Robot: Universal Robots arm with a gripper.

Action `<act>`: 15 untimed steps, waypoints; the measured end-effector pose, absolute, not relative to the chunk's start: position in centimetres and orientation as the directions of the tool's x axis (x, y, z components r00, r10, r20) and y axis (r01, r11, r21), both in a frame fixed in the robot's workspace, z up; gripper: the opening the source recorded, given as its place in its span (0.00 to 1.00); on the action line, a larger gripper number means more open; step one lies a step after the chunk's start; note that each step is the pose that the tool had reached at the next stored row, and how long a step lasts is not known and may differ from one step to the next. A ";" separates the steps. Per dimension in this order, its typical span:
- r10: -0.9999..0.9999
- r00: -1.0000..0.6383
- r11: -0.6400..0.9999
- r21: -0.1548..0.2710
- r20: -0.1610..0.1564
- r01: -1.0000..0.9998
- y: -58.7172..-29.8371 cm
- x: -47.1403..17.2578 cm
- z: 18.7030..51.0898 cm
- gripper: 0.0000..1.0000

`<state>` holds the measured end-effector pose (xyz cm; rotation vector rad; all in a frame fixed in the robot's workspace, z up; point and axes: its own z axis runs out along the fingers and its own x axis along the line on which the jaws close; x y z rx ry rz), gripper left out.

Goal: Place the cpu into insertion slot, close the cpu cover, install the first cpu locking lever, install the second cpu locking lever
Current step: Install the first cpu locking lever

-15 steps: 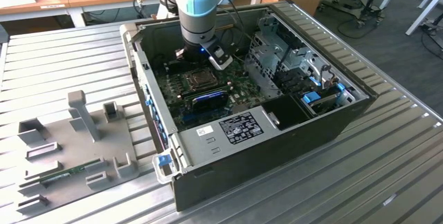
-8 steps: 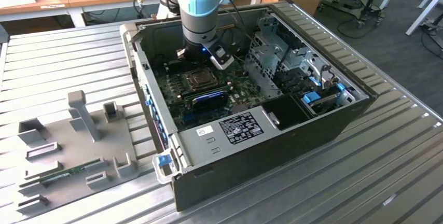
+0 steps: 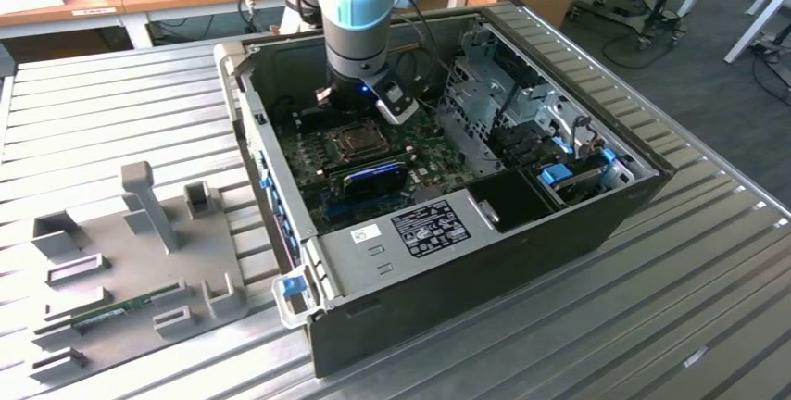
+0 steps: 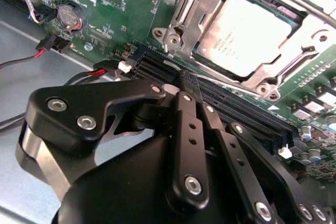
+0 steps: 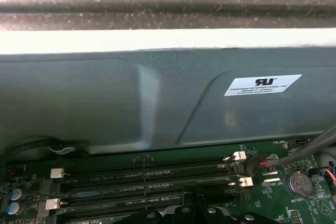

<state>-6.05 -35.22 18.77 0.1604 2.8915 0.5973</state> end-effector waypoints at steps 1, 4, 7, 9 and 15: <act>0.140 -0.977 0.914 0.401 -0.158 0.066 -35.2 -6.1 18.8 0.10; 0.135 -0.978 0.914 0.400 -0.158 0.062 -35.2 -6.1 18.7 0.10; 0.135 -0.978 0.914 0.400 -0.158 0.061 -35.2 -6.1 18.7 0.10; 0.135 -0.978 0.914 0.400 -0.158 0.061 -35.2 -6.1 18.7 0.10; 0.134 -0.978 0.915 0.399 -0.158 0.061 -35.2 -6.1 18.6 0.10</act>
